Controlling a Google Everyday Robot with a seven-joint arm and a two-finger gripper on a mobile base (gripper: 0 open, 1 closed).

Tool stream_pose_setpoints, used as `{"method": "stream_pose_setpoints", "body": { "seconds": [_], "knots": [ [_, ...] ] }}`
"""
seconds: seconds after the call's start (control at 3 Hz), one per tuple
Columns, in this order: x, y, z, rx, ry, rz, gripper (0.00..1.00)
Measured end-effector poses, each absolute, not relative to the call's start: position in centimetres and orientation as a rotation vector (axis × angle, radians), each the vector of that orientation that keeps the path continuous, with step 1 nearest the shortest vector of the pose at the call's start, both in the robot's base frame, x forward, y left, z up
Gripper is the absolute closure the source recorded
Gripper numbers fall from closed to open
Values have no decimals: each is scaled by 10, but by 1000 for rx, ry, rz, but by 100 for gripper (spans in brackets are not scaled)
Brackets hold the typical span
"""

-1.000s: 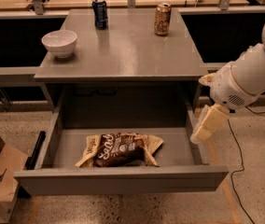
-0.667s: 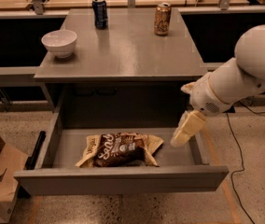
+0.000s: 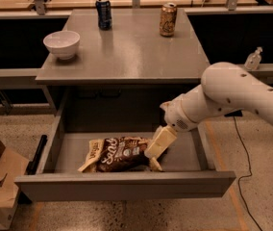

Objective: Pick brown chip bag from top drawer and place on counter

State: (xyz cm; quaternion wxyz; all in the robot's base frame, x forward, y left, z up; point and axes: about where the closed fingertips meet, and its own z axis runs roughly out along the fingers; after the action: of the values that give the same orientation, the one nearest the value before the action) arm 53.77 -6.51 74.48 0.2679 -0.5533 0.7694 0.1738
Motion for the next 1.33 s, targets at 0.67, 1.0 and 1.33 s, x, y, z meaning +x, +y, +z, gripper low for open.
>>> {"method": "stream_pose_setpoints", "body": {
  "seconds": [0.67, 1.0, 1.33],
  "knots": [
    [535, -14, 669, -1462, 2124, 614, 0],
    [539, -4, 650, -1440, 2138, 676, 18],
    [539, -2, 655, -1447, 2112, 677, 41]
  ]
}}
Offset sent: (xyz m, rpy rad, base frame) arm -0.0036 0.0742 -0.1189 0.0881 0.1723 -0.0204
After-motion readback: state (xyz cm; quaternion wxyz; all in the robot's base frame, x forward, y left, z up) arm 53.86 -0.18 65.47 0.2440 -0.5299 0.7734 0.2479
